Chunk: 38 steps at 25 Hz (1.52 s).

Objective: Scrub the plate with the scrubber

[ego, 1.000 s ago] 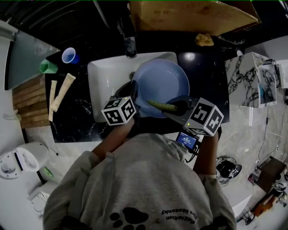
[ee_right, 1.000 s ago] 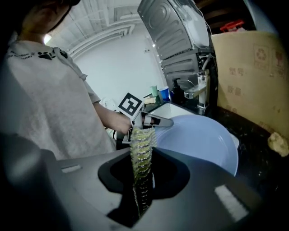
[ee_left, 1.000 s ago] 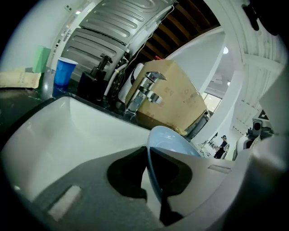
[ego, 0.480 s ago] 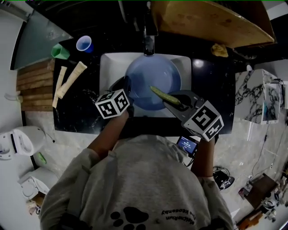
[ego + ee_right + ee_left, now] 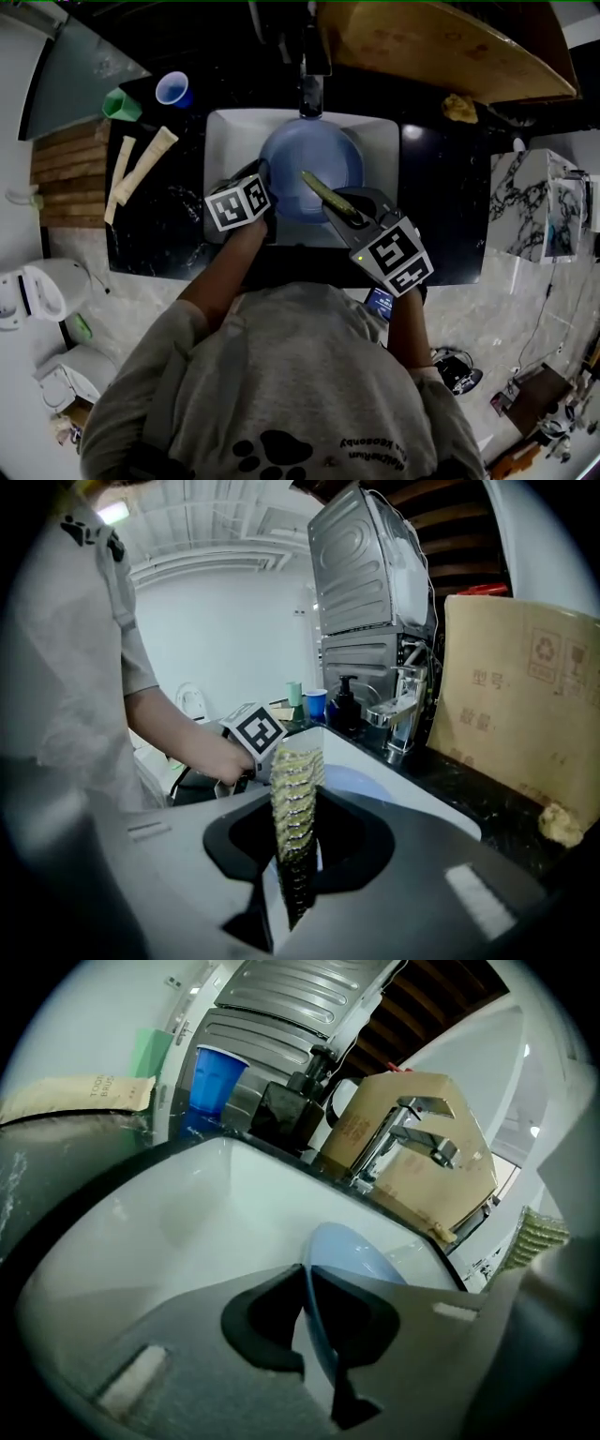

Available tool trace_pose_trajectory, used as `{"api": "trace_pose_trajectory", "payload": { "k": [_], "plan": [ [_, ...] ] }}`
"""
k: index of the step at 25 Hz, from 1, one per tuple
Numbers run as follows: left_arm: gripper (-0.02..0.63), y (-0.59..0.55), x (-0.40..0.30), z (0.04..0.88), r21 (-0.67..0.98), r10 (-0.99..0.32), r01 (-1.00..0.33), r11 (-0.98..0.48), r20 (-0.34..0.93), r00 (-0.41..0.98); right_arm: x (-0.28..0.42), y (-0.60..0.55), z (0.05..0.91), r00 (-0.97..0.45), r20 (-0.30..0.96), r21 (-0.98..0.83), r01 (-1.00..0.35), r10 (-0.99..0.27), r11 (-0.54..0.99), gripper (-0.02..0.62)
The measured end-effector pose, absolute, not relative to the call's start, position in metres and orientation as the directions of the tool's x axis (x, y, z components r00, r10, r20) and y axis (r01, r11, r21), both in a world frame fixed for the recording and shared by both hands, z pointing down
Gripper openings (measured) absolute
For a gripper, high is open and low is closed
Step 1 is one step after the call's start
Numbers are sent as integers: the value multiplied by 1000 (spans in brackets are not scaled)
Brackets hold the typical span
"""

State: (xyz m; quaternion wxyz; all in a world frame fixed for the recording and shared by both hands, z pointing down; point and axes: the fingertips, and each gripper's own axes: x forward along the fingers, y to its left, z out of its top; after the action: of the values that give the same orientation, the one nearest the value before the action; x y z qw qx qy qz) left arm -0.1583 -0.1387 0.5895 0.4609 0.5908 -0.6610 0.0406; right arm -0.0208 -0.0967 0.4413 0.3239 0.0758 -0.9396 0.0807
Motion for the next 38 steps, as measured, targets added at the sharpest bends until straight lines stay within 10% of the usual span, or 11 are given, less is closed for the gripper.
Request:
{"api": "trace_pose_trajectory", "payload": {
  "k": [38],
  "plan": [
    [107,-100,-169,640,362,-447,-902,234,864,231,-40,-105,491,-735,670,-165,-286,-106,944,67]
  ]
}}
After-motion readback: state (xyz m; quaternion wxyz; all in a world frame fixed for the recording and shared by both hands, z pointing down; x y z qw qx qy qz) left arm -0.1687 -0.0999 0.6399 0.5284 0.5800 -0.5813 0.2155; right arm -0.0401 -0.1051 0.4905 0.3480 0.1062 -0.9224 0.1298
